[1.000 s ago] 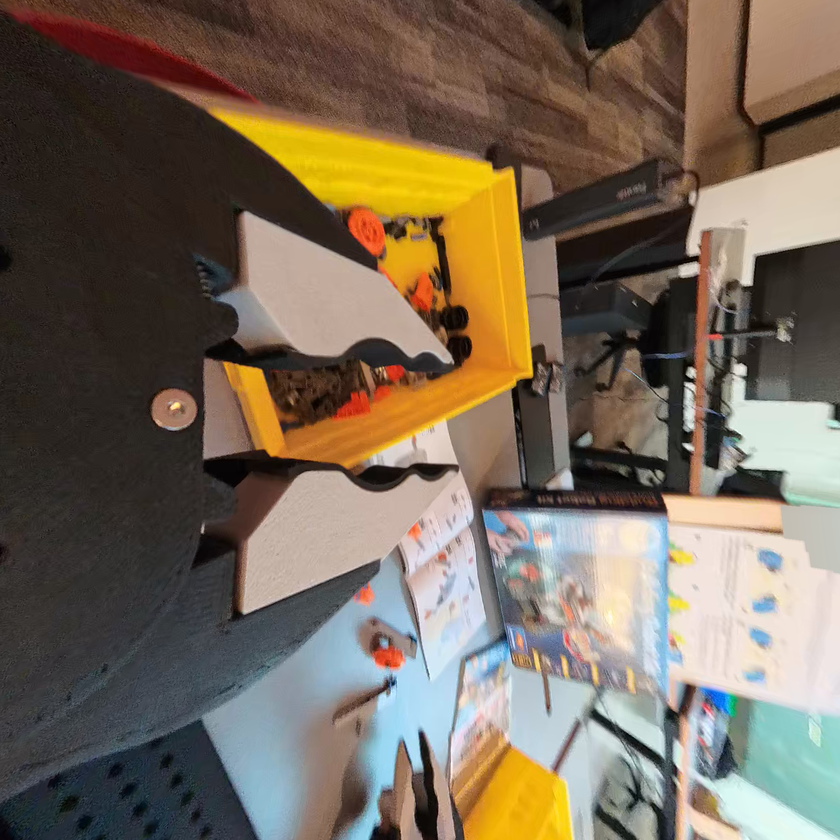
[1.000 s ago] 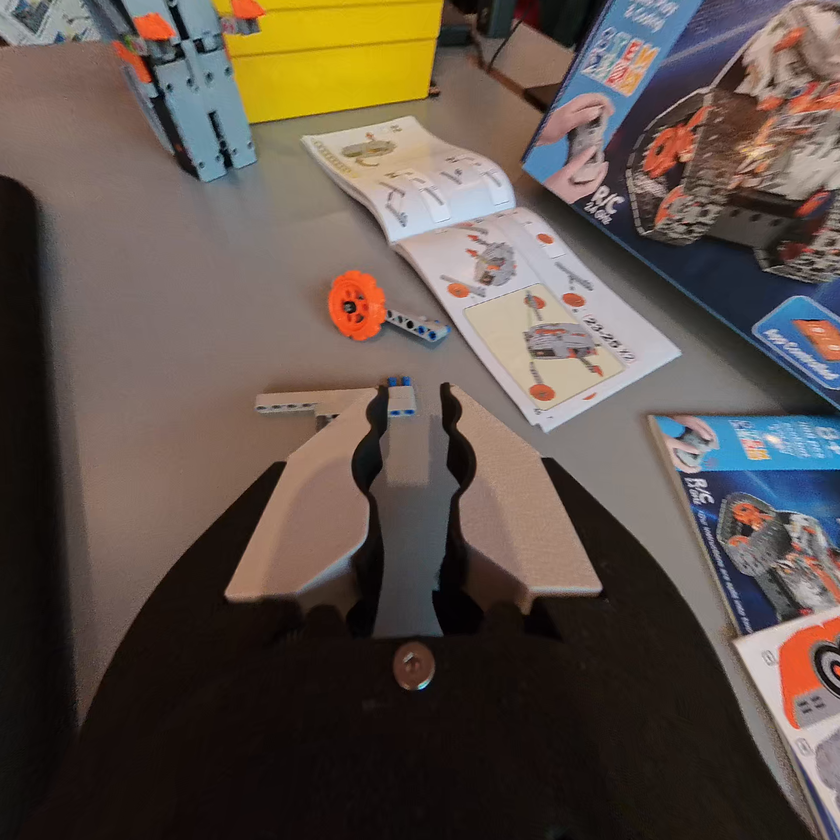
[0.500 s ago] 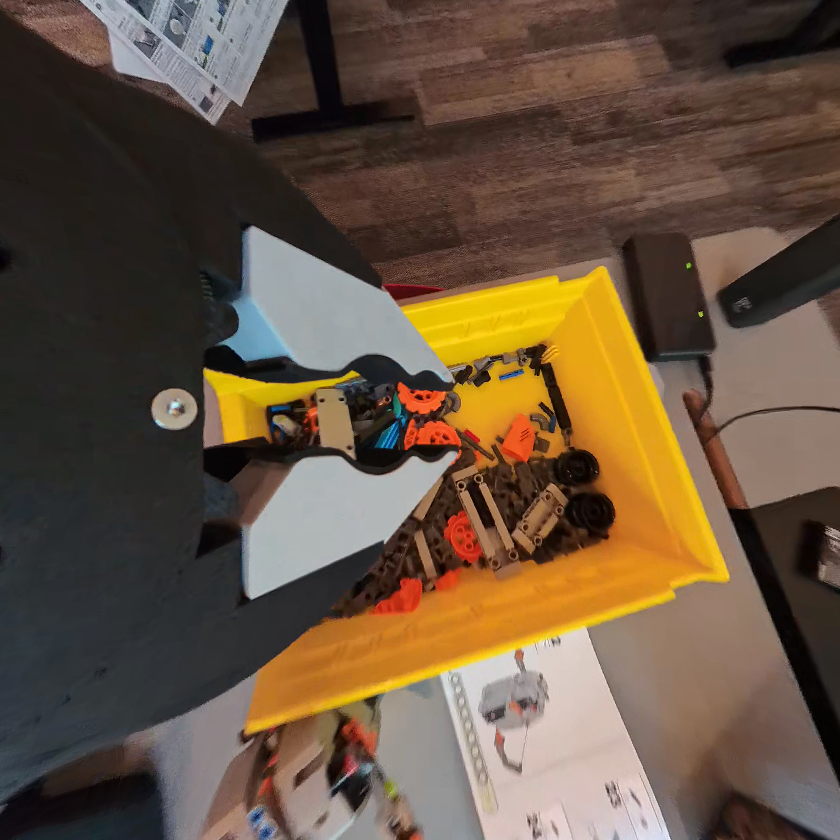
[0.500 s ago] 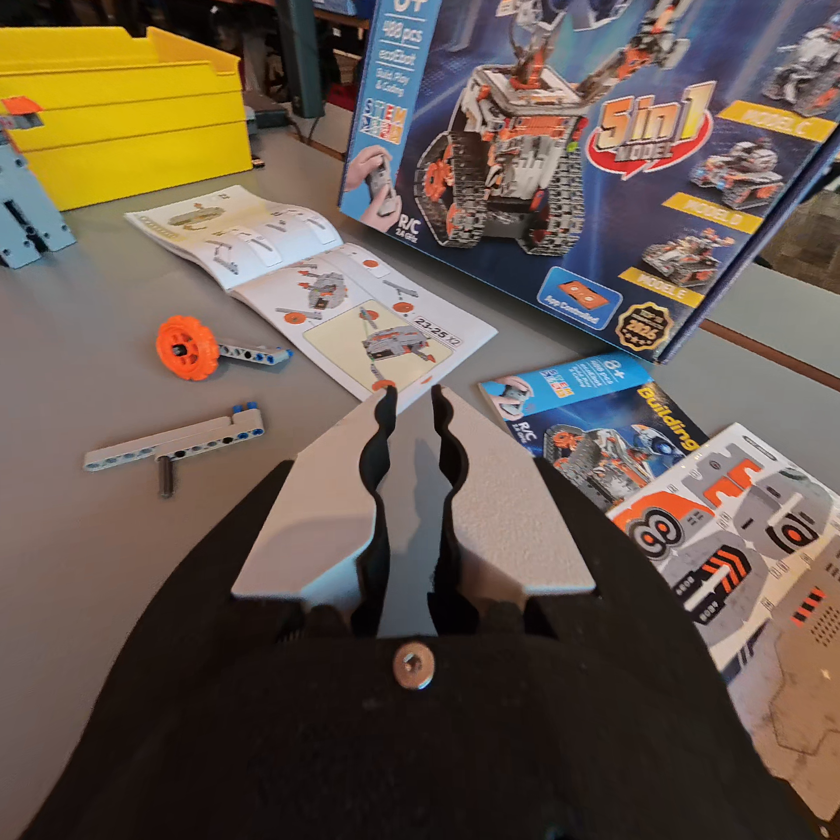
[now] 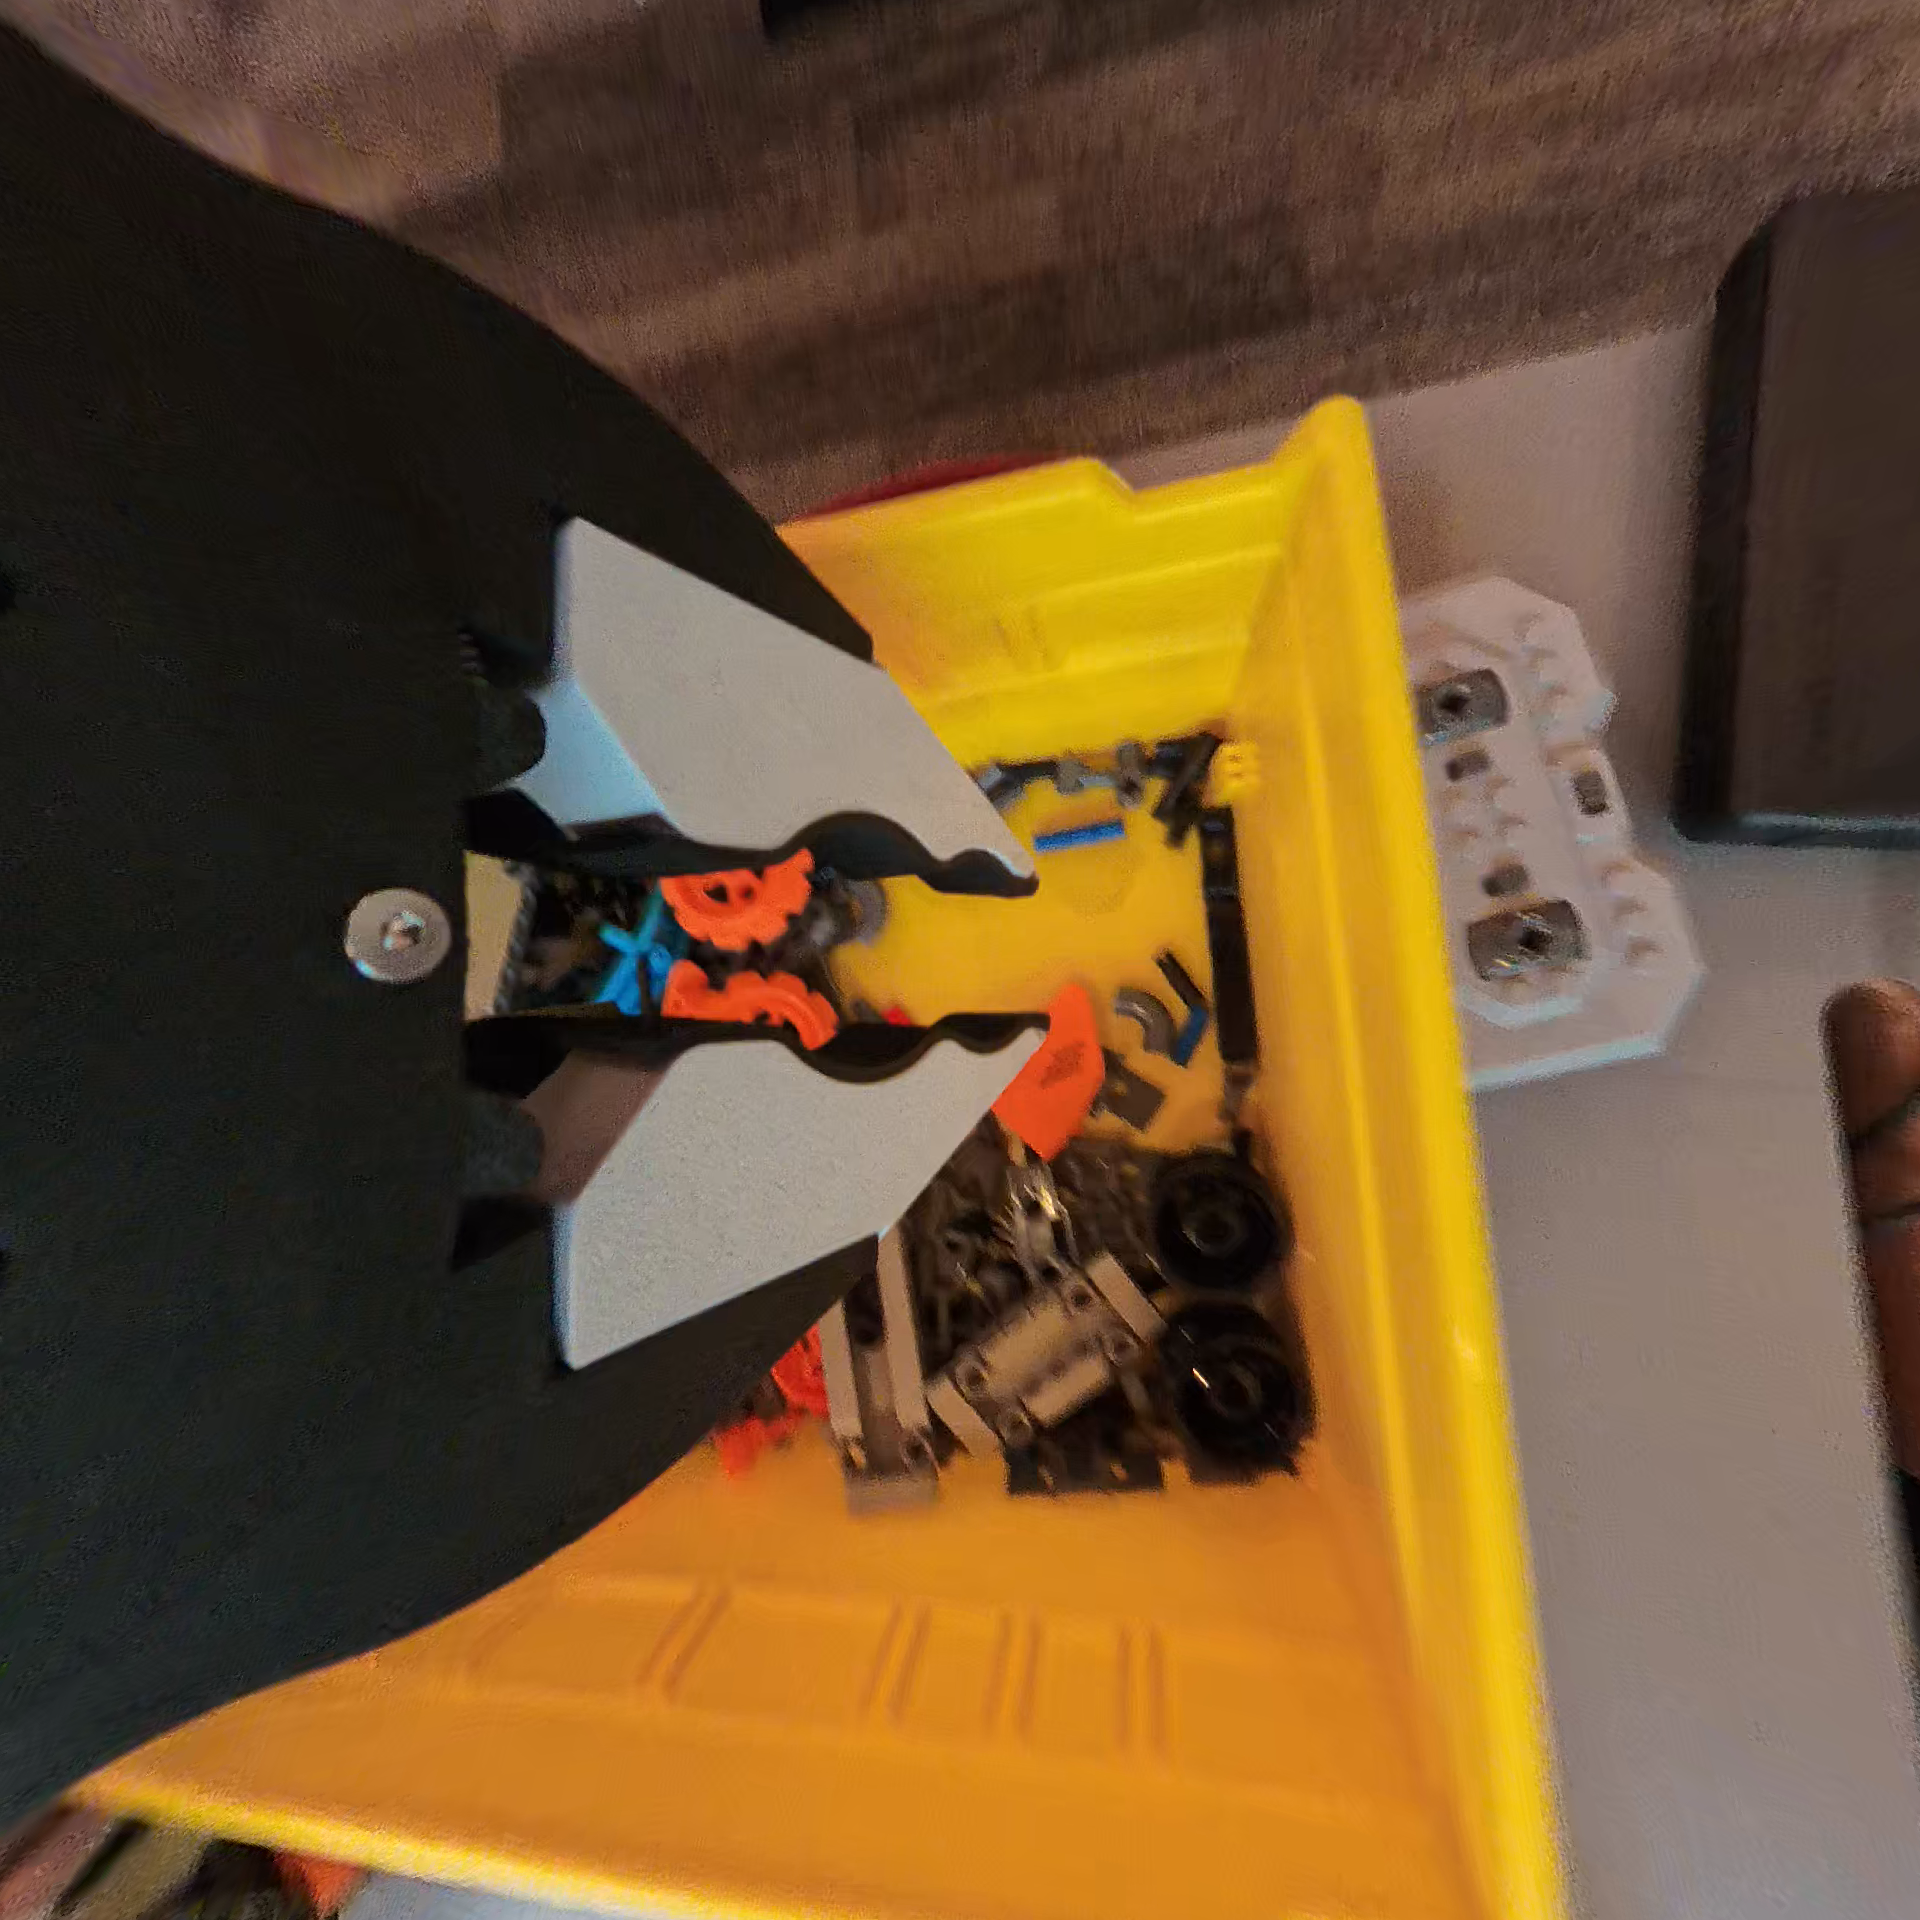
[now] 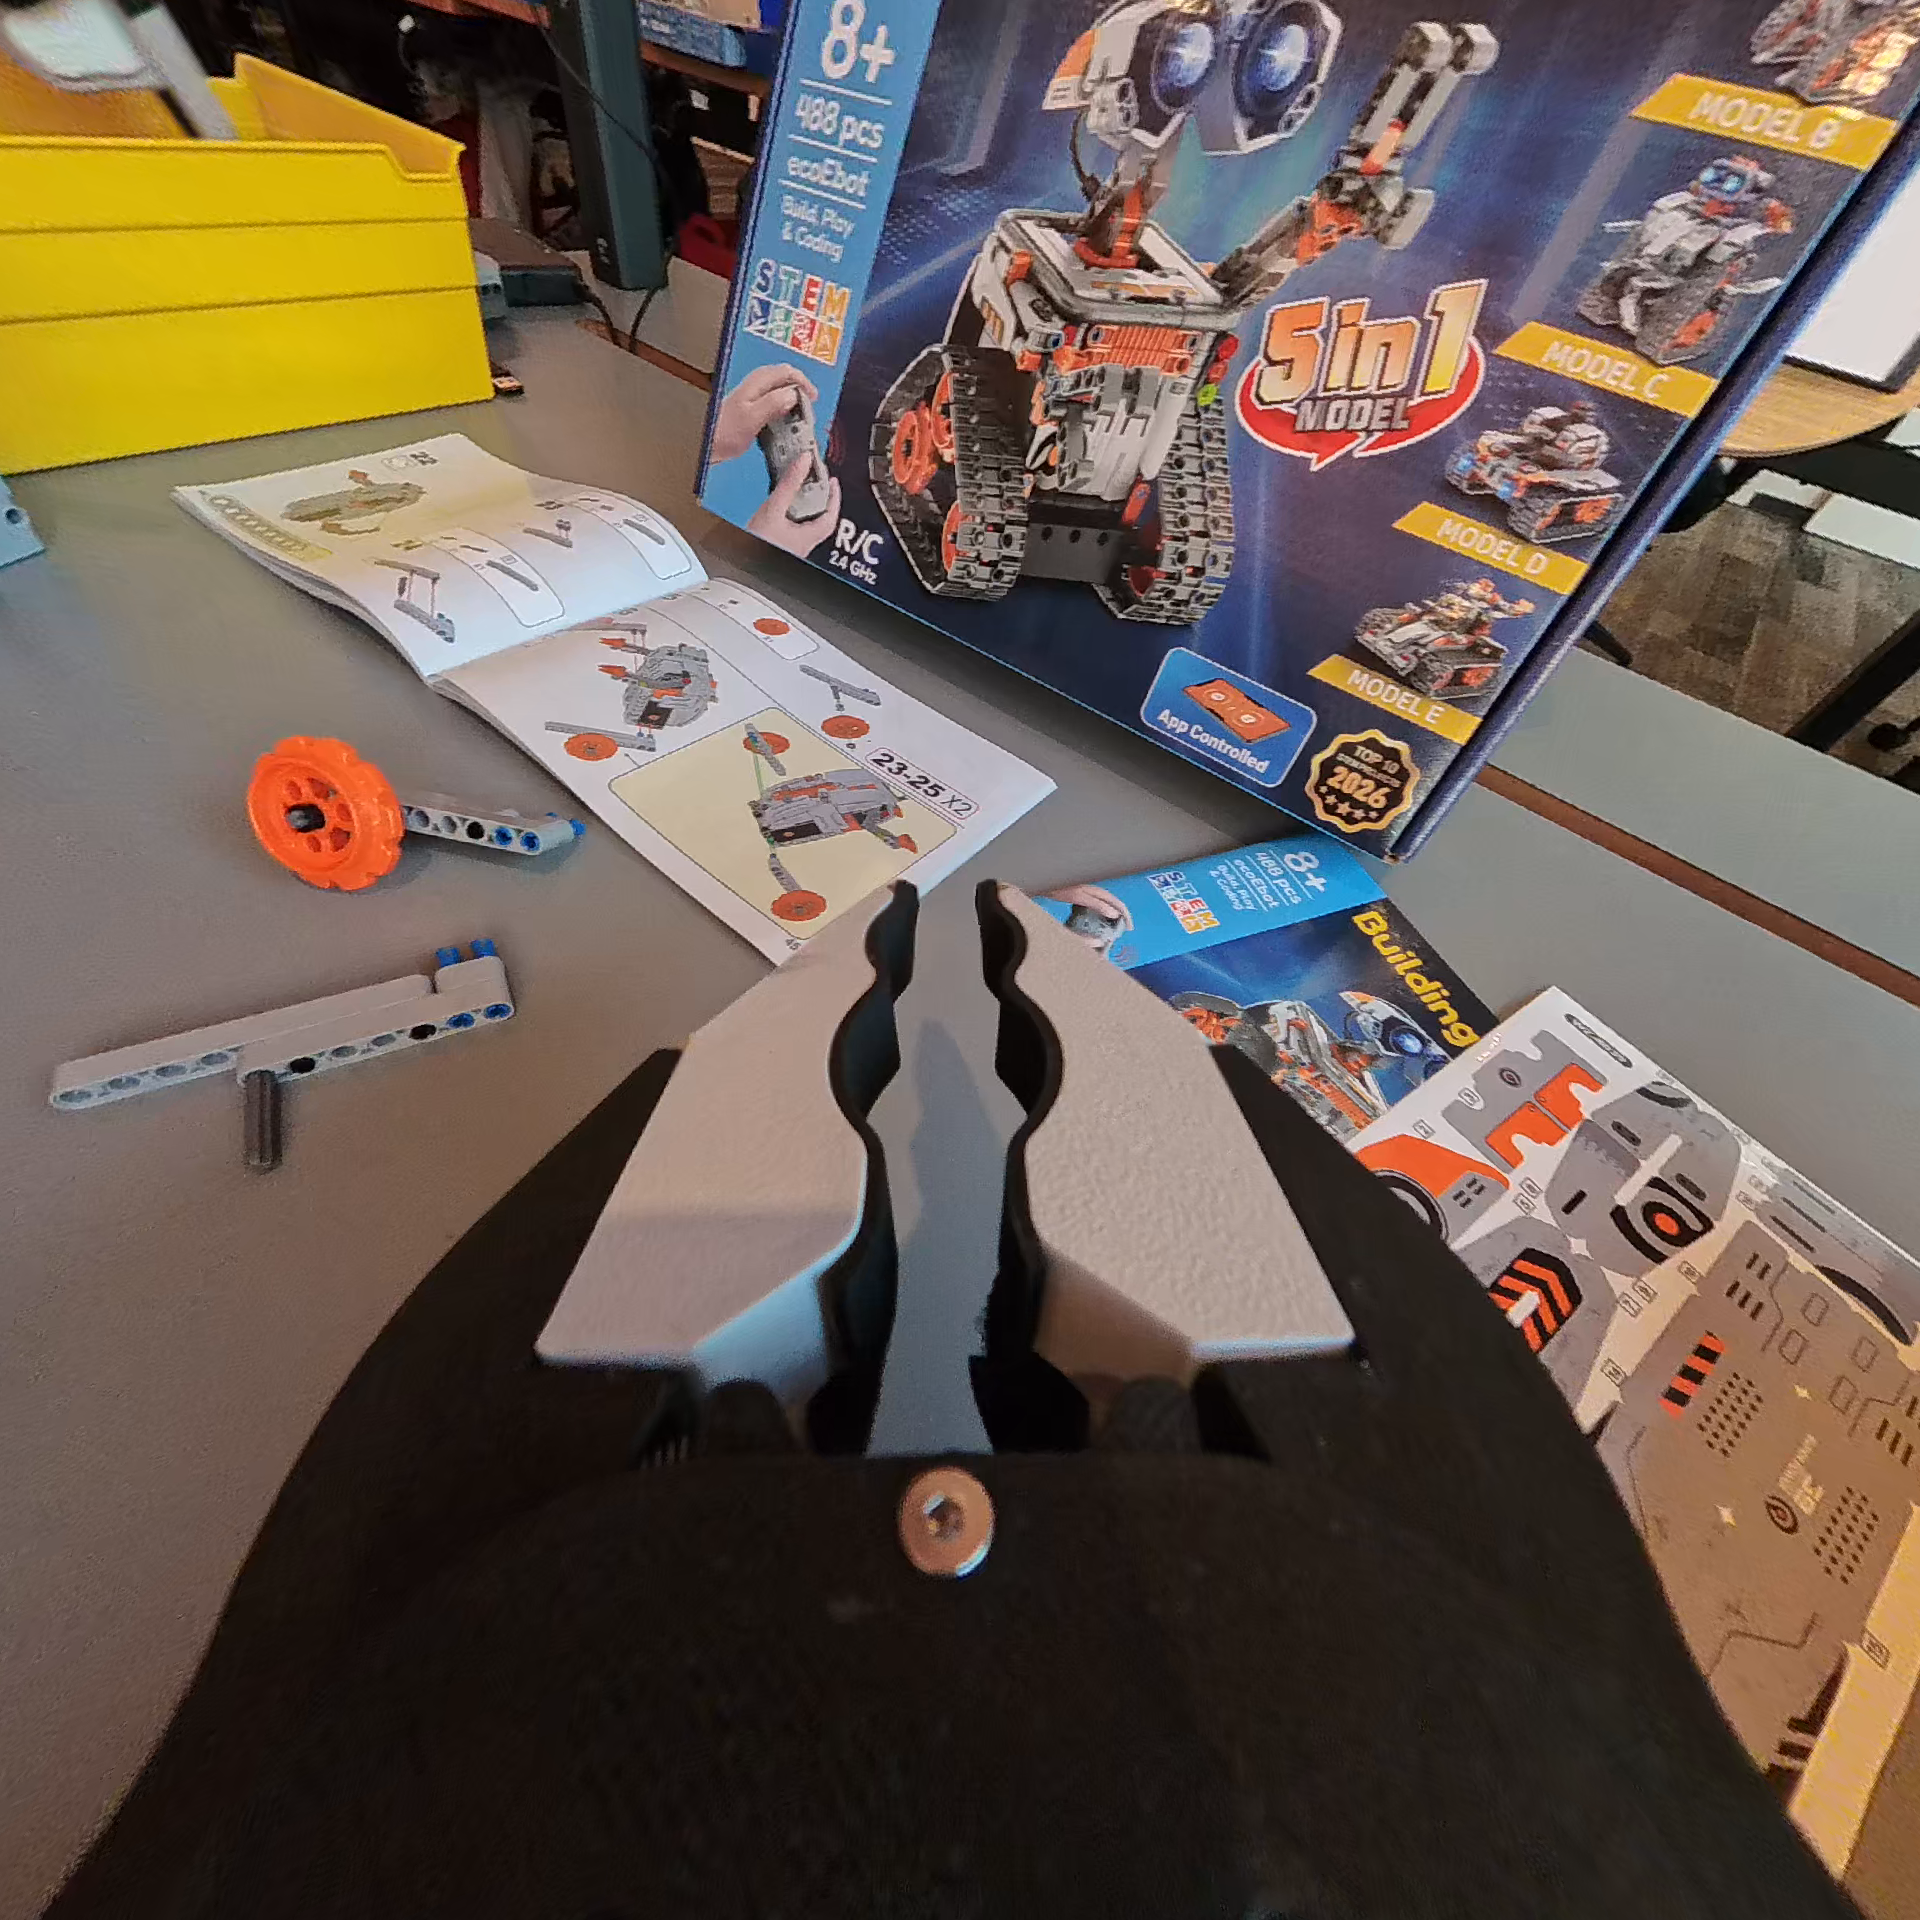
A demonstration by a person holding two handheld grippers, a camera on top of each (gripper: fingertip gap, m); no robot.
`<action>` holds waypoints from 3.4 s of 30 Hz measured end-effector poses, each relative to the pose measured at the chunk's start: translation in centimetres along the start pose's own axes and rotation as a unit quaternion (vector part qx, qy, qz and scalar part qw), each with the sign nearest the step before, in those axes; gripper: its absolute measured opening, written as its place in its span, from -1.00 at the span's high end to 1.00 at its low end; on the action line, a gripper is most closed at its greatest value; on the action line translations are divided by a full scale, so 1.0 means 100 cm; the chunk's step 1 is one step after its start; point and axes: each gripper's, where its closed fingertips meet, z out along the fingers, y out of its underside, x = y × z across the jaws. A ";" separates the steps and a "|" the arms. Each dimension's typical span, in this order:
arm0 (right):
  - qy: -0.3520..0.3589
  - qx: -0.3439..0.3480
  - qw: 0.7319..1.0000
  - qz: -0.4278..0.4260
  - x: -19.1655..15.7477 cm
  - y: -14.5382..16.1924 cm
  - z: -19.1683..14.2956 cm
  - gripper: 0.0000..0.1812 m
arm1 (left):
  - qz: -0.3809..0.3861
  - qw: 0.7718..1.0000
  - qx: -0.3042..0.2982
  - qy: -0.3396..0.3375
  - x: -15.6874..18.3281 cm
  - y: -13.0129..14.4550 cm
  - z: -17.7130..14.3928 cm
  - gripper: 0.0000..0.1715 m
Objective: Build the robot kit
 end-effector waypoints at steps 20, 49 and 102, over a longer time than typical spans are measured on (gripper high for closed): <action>-0.032 -0.053 0.997 -0.054 -0.021 0.016 0.011 0.88 | 0.009 0.997 -0.076 -0.005 -0.007 0.002 0.056 0.02; -0.040 -0.086 0.992 -0.087 -0.028 0.028 0.016 0.89 | 0.018 1.000 -0.010 0.008 -0.008 -0.021 0.052 0.36; -0.046 -0.106 0.988 -0.103 -0.032 0.036 0.018 0.92 | 0.117 0.990 -0.033 0.069 0.065 -0.013 0.048 0.62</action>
